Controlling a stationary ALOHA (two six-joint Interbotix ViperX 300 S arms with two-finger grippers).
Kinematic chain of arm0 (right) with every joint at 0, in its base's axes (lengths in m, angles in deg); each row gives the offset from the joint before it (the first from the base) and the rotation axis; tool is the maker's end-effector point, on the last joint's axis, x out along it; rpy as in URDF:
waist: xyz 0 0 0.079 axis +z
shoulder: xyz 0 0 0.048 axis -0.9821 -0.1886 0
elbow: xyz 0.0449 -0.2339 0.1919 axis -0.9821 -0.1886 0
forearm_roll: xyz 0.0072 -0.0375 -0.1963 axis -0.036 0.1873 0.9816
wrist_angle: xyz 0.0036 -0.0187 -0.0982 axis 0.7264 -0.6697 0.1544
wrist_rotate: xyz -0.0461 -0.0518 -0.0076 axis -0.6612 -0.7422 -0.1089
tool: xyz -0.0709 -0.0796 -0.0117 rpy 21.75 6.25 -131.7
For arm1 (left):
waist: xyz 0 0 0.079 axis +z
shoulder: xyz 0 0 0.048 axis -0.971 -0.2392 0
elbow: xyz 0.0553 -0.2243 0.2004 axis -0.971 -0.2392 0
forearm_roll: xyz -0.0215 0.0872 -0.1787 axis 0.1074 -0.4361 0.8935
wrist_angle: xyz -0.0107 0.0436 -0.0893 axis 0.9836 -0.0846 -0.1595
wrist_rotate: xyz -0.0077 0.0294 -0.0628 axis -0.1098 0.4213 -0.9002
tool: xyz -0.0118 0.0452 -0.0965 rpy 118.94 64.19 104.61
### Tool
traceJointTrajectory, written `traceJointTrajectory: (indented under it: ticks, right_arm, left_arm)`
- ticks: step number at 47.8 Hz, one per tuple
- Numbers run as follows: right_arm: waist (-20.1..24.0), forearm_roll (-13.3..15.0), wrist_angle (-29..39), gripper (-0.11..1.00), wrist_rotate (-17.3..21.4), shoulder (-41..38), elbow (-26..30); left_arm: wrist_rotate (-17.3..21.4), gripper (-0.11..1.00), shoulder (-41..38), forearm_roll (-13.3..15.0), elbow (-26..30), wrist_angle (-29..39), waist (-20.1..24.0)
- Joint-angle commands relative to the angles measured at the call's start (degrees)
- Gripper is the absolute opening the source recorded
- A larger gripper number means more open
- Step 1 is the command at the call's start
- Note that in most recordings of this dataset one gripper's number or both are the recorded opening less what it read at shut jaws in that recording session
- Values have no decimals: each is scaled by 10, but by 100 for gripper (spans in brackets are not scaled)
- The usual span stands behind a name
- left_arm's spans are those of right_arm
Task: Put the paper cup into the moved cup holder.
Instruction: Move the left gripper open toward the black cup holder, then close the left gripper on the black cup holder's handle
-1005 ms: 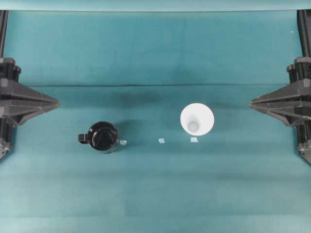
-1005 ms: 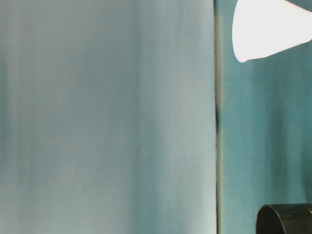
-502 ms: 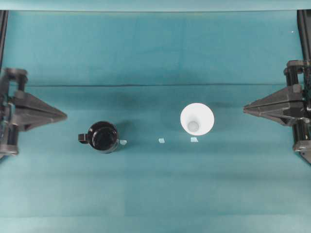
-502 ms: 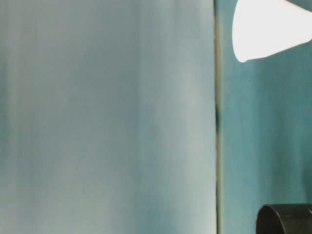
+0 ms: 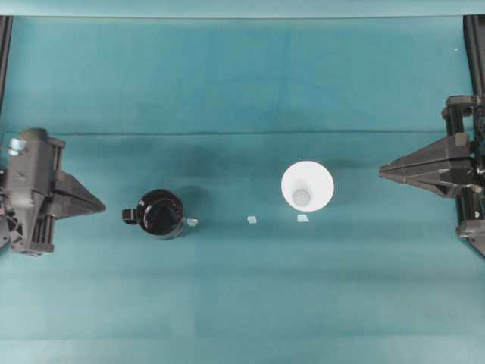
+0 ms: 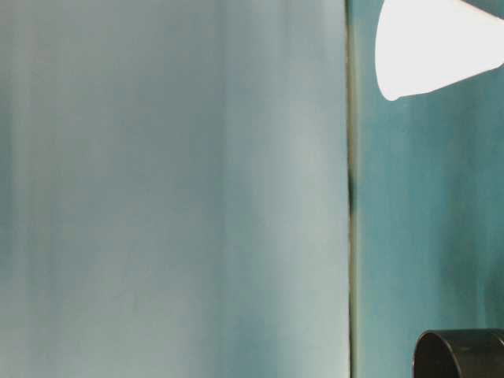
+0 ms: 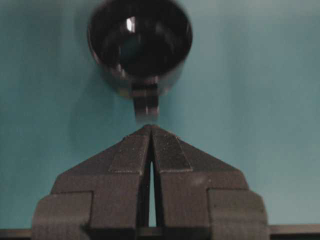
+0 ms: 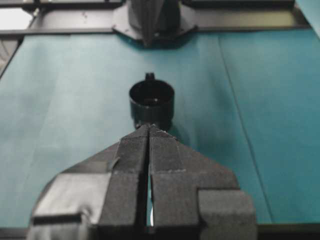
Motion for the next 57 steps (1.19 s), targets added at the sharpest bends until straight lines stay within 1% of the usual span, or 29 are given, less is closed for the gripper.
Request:
traceJointTrajectory:
  ticks: [1,7,17,26,30,33,35,38,42,44,47,50,51,53,57]
  right_arm:
    - [1,-2,2,2,4,-4,13]
    - [1,-2,5,2,4,-5,12]
    - [1,-3,5,2,4,-8,12]
    - [0,-4,5,2,4,-8,12]
    - [1,-5,5,2,4,-8,13]
    - [1,-6,5,2,4,-8,13]
    - [1,-7,5,2,4,-8,12]
    - [1,-7,5,2,4,-8,12]
    - [1,-7,5,2,4,-8,13]
    - [1,-7,5,2,4,-8,12]
    - [1,-7,5,2,4,-8,13]
    - [1,-7,5,2,4,-8,12]
    - [1,-7,5,2,4,-8,13]
    - [1,-7,5,2,4,-8,12]
    - [1,-7,5,2,4,-8,13]
  left_arm:
    - [0,0,-31,-2,0,-6,-2]
    - [0,0,-63,-2,0,-13,-2]
    - [-4,0,-101,-2,-1,-59,-2]
    - [-4,0,-120,-2,-4,-62,-2]
    - [-16,0,-121,-2,-7,-62,-2]
    - [-30,4,-122,-2,-11,-62,-1]
    - [-41,9,-121,-2,-13,-63,-2]
    - [-64,21,-120,-2,-17,-72,-1]
    - [-94,43,-119,-2,-23,-100,-1]
    - [-105,58,-118,-2,-26,-116,-1]
    - [-109,75,-116,-2,-30,-137,-2]
    - [-107,89,-115,-2,-30,-148,-2]
    - [-106,92,-115,-3,-30,-150,-2]
    - [-104,94,-116,-3,-30,-152,-2]
    - [-95,89,-119,-2,-31,-155,-2]
